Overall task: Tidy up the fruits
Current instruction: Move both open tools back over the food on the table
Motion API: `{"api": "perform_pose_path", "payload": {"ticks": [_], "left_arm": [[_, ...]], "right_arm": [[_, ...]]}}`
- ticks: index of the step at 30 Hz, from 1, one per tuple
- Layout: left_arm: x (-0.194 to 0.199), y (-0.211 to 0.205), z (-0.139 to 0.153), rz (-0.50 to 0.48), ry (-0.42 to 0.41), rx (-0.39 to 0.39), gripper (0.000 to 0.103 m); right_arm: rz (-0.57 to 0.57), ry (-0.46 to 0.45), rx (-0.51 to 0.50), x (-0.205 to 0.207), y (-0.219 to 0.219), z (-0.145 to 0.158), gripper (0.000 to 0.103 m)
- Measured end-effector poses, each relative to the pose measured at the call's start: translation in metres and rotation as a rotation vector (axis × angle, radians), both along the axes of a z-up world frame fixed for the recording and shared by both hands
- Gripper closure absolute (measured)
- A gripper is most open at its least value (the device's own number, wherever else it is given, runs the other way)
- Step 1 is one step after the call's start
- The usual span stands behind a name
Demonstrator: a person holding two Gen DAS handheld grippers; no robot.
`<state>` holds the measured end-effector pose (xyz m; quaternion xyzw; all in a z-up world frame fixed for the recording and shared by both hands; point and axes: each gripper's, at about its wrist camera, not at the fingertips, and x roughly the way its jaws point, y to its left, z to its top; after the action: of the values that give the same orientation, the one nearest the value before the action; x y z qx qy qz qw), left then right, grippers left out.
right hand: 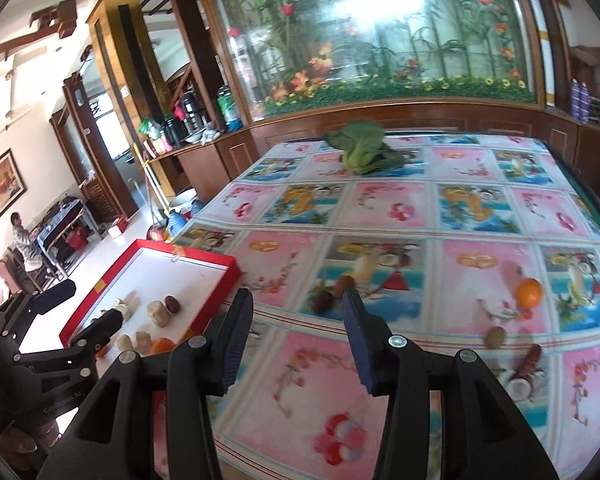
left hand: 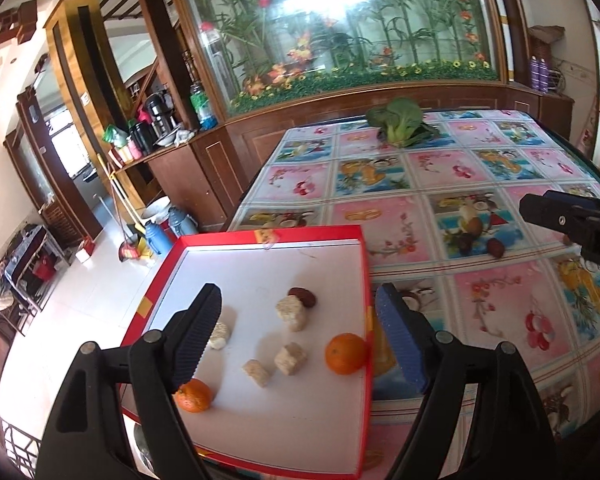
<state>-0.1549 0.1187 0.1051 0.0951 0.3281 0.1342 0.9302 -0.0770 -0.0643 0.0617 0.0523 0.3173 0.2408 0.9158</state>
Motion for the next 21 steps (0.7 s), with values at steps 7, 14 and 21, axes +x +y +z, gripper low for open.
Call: {"api": "perform_pose_path", "payload": {"ticks": [7,14,21], "left_arm": [[-0.007,-0.031,0.002,-0.051,0.003,0.028,0.023],[-0.013,-0.05,0.004,-0.08,0.005,0.054,0.023],[-0.014,-0.062,0.005,-0.098,0.005,0.072,0.023]], "right_arm": [[-0.085,0.041,0.052,0.001,-0.048,-0.011,0.057],[-0.145,0.046,0.08,-0.001,-0.079,-0.013,0.057],[-0.178,0.038,0.087,-0.003,-0.097,-0.014,0.057]]}}
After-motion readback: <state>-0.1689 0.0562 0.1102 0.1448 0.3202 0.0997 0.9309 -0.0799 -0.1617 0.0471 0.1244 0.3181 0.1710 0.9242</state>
